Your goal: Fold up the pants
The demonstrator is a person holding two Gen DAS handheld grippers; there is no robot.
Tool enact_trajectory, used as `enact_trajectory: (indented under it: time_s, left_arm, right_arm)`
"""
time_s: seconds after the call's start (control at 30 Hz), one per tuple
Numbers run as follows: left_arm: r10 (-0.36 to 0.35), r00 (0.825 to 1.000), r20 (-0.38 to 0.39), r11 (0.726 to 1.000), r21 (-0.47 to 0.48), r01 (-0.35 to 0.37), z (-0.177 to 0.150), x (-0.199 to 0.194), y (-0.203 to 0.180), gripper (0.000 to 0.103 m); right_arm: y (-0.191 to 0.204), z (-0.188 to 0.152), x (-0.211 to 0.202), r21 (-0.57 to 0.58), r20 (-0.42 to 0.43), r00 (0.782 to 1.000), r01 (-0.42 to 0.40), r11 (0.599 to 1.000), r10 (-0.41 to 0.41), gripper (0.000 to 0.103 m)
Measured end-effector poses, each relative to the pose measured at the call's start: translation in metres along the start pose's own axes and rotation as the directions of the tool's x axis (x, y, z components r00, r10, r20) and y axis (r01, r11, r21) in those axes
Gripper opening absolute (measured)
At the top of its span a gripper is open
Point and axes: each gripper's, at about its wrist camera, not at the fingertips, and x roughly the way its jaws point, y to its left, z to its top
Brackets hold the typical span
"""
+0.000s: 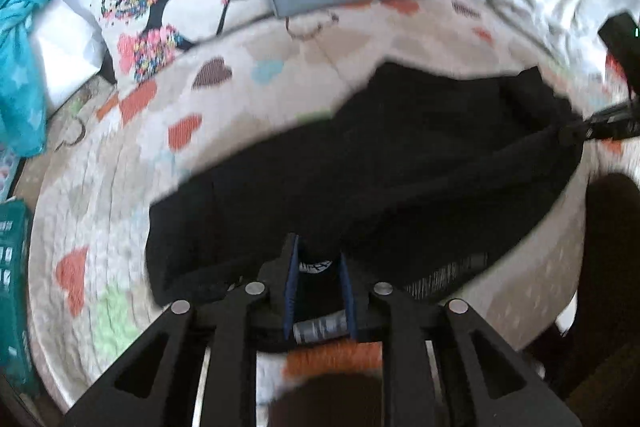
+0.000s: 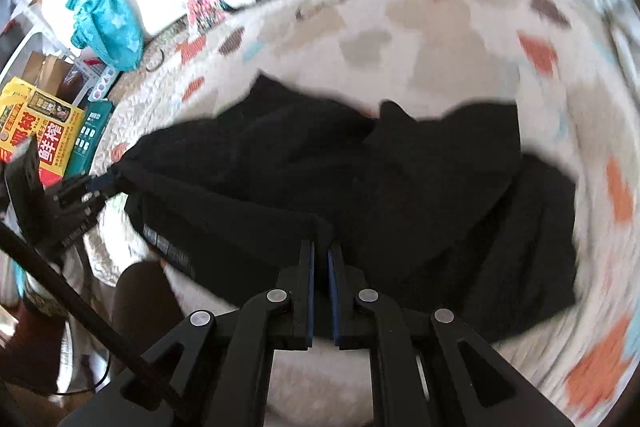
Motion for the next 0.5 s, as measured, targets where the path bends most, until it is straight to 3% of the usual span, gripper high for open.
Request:
enact_trajectory:
  time_s: [0.1, 0.2, 0.33, 0.4, 0.5]
  left_arm:
    - [0.031, 0.999, -0.019, 0.999, 0.02, -0.03, -0.015, -0.006, -0.004, 0.024]
    - [0.032, 0.999, 0.0, 0.999, -0.019, -0.032, -0.027, -0.026, 0.006, 0.024]
    - [0.047, 0.999, 0.009, 0.99, -0.133, -0.045, -0.044, -0.049, 0.029, 0.025]
    - [0.074, 0.997, 0.009, 0.977, -0.203, -0.071, -0.053, -0.058, 0.041, 0.026]
    - [0.097, 0.995, 0.019, 0.949, -0.303, -0.087, -0.061, -0.07, 0.055, 0.027]
  right_arm:
    - [0.001, -0.016, 0.005, 0.019, -0.049, 0.998, 0.027, 0.999, -0.026, 0.015]
    - [-0.002, -0.026, 0.0, 0.04, -0.088, 0.994, 0.076, 0.996, -0.072, 0.025]
    - [-0.009, -0.023, -0.035, 0.069, 0.019, 0.996, 0.087, 0.994, -0.089, 0.03]
    - [-0.011, -0.013, -0.046, 0.074, 0.08, 0.99, 0.112, 0.991, -0.118, 0.055]
    - [-0.007, 0.011, -0.043, 0.068, 0.137, 0.976, 0.163, 0.984, -0.171, 0.064]
